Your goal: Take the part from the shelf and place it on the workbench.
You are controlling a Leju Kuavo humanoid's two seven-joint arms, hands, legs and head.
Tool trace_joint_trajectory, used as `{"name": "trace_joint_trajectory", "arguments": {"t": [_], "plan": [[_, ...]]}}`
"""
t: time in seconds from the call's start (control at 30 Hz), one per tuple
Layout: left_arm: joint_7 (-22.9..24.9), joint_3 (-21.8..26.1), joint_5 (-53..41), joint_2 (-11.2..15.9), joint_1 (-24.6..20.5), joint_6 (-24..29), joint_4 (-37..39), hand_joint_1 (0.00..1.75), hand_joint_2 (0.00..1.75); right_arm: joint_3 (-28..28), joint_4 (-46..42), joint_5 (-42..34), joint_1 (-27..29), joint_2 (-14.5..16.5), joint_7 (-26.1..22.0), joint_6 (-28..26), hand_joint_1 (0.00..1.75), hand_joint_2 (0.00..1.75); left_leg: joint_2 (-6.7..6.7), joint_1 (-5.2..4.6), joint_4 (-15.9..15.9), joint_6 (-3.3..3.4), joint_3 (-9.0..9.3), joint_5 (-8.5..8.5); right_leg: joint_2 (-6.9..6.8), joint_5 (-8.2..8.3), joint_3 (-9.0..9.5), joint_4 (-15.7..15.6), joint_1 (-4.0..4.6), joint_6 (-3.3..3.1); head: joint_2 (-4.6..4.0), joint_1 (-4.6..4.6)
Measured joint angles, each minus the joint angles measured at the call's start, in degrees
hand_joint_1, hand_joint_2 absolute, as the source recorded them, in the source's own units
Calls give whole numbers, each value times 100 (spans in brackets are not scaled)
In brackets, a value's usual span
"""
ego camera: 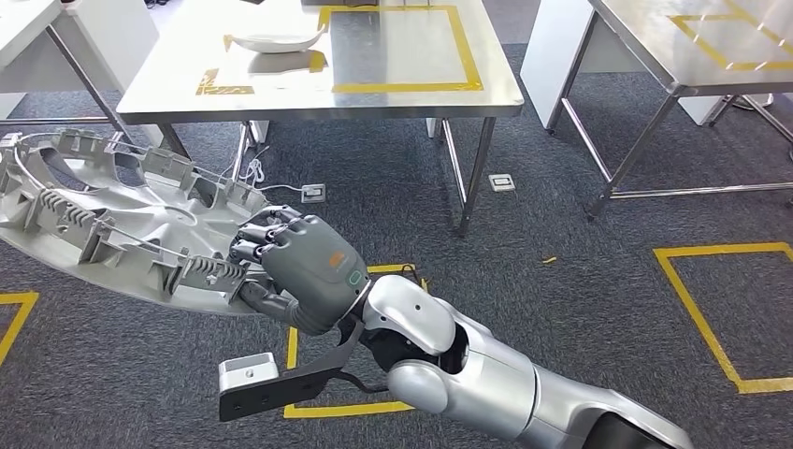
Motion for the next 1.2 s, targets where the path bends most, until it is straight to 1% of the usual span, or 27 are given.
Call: {"name": "trace_joint_trajectory", "arguments": {"t": [0.03, 0.07, 0.1, 0.17, 0.27, 0.47, 0.63, 0.7, 0.77, 0.8, 0.83, 0.87, 0.9, 0.97, 1.0, 1.03, 1.07, 1.1, 1.13, 1.17, 1.2], "plan": [[4, 0, -10, -6, 1, 1, -1, 0, 175, -17, -1, 10, -5, 7, 7, -42, 175, 175, -15, -1, 0, -30, -9, 4, 12, 49, 80, -193, 15, -17, 0, 2], [8, 1, -21, -11, 3, 1, -2, 0, 175, -35, 0, 23, -10, 14, 20, -80, 175, 175, -18, -7, 3, -45, -17, -5, 18, 56, 104, -275, 22, -4, 0, 5], [14, 1, -34, -10, 3, 2, -3, 0, 175, -51, 0, 41, -14, 21, 41, -110, 175, 175, -13, -12, 1, -58, -21, -8, 11, 74, 99, -290, 24, 17, 0, 8], [23, 2, -63, -15, 0, 2, -3, 0, 175, -74, 1, 83, -17, 26, 89, -152, 175, 175, 9, -12, -13, -66, -15, -7, 15, 90, 93, -298, 20, 34, 0, 10], [52, 2, -112, -26, -17, 1, -3, 0, 175, -99, 1, 116, -31, 29, 148, -189, 175, 175, 15, -8, -55, -113, 0, 29, 21, 104, 81, -296, 24, -1, 0, 10], [81, 1, -164, -27, -60, -1, -3, 0, 175, -237, 54, 117, -211, 61, 227, -194, 175, 175, 13, -7, -92, -155, 7, 58, 23, 112, 67, -291, 24, -24, 0, 10], [81, 0, -223, -31, -72, -1, -3, 0, 175, -416, 255, 47, -392, 104, 307, -196, 175, 175, 13, -7, -93, -158, 7, 60, 23, 109, 67, -289, 24, -30, 0, 11], [81, 0, -245, -31, -77, -4, -3, 0, 175, -504, 383, 4, -452, 119, 316, -196, 175, 175, 14, -20, -73, -123, -2, 49, 21, 116, 70, -301, 9, -11, 0, 10], [83, 0, -272, -30, -85, -19, -4, 0, 175, -575, 503, -25, -516, 136, 306, -201, 175, 175, 17, -38, -85, -67, 0, 42, 20, 124, 80, -331, -7, 22, 0, 9], [85, 0, -285, -39, -88, -30, -4, 0, 175, -606, 557, -33, -545, 145, 296, -207, 175, 175, 23, -21, -135, -47, 27, 60, 16, 119, 87, -326, -9, 38, 0, 9], [90, 0, -298, -48, -91, -39, -4, 0, 175, -636, 605, -46, -576, 152, 282, -218, 175, 175, 28, -1, -193, -30, 61, 80, 13, 81, 69, -274, -5, 60, 0, 14], [93, 0, -309, -56, -95, -46, -4, 0, 175, -662, 651, -59, -607, 157, 268, -236, 175, 175, 36, 24, -248, -16, 95, 102, 9, -13, -2, -119, -3, 86, 0, 21], [97, 0, -317, -63, -96, -51, -4, 0, 175, -684, 696, -70, -629, 158, 255, -256, 175, 175, 45, 48, -278, -6, 120, 115, 5, -162, -138, 161, -11, 113, 0, 29], [101, 0, -325, -61, -98, -60, -4, 0, 175, -710, 781, -82, -654, 150, 230, -291, 175, 175, 61, 62, -272, -3, 125, 100, 4, -502, -529, 901, -50, 173, 0, 41], [105, 0, -325, -61, -97, -67, -4, 0, 175, -718, 818, -87, -651, 144, 220, -299, 175, 175, 65, 71, -256, -14, 125, 83, 4, -572, -674, 1160, -79, 204, 0, 42], [109, 0, -325, -63, -96, -75, -3, 0, 175, -725, 851, -93, -647, 138, 210, -301, 175, 175, 66, 87, -231, -36, 125, 61, 3, -528, -720, 1217, -109, 236, 0, 43], [113, 0, -325, -67, -95, -83, -2, 0, 175, -731, 881, -99, -646, 133, 202, -301, 175, 175, 61, 112, -195, -68, 125, 32, 3, -375, -641, 1031, -140, 267, 0, 44], [116, -1, -327, -70, -95, -90, -2, 0, 175, -738, 908, -105, -646, 130, 196, -301, 175, 175, 55, 138, -146, -108, 122, -6, 4, -165, -465, 669, -175, 304, 0, 45], [116, -1, -329, -69, -96, -96, -2, 0, 175, -745, 933, -108, -647, 128, 187, -303, 175, 175, 47, 157, -94, -157, 114, -50, 17, -12, -283, 309, -198, 332, 0, 50], [116, -2, -334, -68, -100, -103, -3, 0, 175, -750, 951, -108, -647, 129, 177, -309, 175, 175, 37, 161, -42, -211, 104, -98, 37, 84, -139, 19, -210, 323, 0, 53], [117, -3, -341, -64, -104, -111, -4, 0, 175, -755, 967, -106, -647, 129, 171, -316, 175, 175, 30, 158, -13, -262, 98, -132, 51, 105, -66, -128, -208, 292, 0, 58]]}}
